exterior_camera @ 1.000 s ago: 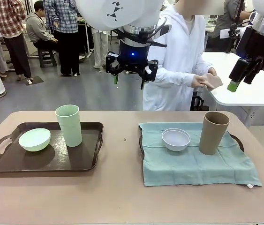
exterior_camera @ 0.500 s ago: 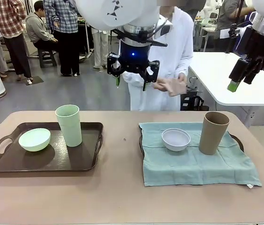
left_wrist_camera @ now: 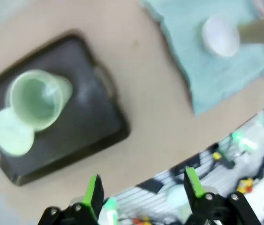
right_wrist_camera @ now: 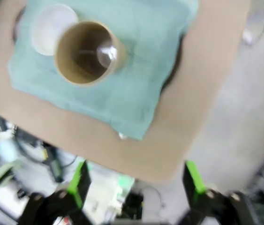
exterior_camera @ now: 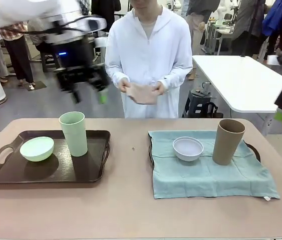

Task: Set up a tray with a mat and arrange the tableware.
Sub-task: Pick up the Picnic Bowl and Reusable plastic cup from the Handle tray in front of the human's position and hold them in the air.

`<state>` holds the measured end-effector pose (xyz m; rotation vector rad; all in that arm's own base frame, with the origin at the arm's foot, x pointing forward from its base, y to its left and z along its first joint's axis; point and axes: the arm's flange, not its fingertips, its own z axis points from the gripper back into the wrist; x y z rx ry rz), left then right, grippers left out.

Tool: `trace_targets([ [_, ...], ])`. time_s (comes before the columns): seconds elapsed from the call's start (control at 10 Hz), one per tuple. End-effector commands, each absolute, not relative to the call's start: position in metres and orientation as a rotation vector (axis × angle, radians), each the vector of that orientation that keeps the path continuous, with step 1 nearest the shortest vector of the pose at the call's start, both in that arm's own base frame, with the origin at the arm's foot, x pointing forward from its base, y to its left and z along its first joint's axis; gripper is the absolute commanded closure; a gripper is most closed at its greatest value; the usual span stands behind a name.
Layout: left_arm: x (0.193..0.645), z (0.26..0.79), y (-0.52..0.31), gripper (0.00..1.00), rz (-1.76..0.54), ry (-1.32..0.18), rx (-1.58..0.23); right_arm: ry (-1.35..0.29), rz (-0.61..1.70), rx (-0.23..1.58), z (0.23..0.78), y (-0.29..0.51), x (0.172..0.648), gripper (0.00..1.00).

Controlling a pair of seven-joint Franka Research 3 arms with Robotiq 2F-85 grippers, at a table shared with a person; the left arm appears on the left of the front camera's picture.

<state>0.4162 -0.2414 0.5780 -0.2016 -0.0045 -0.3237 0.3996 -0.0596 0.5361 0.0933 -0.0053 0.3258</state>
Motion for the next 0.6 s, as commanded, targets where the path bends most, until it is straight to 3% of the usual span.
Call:
trace_targets([
  [0.0,0.393,0.569,-0.186,0.11,-0.324,-0.015,-0.103,0.004,0.184,0.092,0.537,-0.082,0.381,0.00],
  [0.2,0.378,0.578,-0.127,0.11,-0.234,-0.095,-0.071,-0.047,0.197,0.150,0.539,-0.096,0.368,0.00],
  [0.3,0.398,0.569,-0.166,0.11,-0.289,0.010,-0.127,0.008,0.202,0.116,0.533,-0.096,0.382,0.00],
  [0.5,0.398,0.569,-0.166,0.11,-0.289,0.010,-0.127,0.008,0.202,0.116,0.533,-0.096,0.382,0.00],
])
